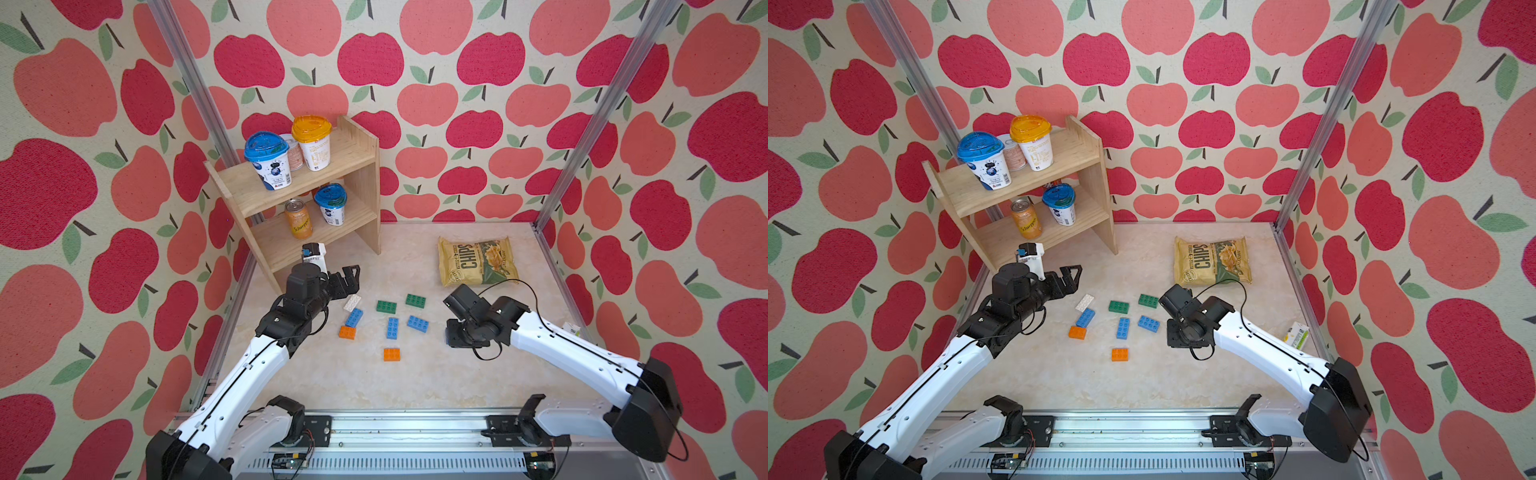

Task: Assemble a rectangle with lego
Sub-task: Place the lego brick at the center of the board.

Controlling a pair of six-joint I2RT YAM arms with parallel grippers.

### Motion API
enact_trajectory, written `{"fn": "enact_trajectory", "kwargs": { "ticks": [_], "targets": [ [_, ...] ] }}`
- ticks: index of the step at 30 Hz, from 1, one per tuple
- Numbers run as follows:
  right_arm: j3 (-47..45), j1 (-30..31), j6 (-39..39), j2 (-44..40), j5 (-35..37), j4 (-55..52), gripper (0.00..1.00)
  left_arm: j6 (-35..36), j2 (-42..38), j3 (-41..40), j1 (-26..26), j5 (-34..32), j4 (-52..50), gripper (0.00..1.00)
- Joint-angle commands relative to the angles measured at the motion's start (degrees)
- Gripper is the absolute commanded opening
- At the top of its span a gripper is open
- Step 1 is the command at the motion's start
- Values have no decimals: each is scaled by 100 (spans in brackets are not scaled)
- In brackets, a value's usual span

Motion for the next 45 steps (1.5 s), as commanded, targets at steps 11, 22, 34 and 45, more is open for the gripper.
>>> {"fn": "enact_trajectory", "kwargs": {
  "ticks": [11, 22, 34, 45],
  "targets": [
    [-550, 54, 167, 936, -351, 482, 7, 94, 611, 182, -681, -362, 962, 97],
    [-543, -43, -49, 1606, -422, 821, 11, 176, 765, 221, -686, -498, 931, 97],
    [-610, -225, -58, 1870, -278, 867, 17, 284, 908, 303, -686, -599, 863, 97],
    [-590, -359, -263, 2204, -273, 1096, 20, 335, 908, 319, -677, -674, 784, 97]
  ]
}}
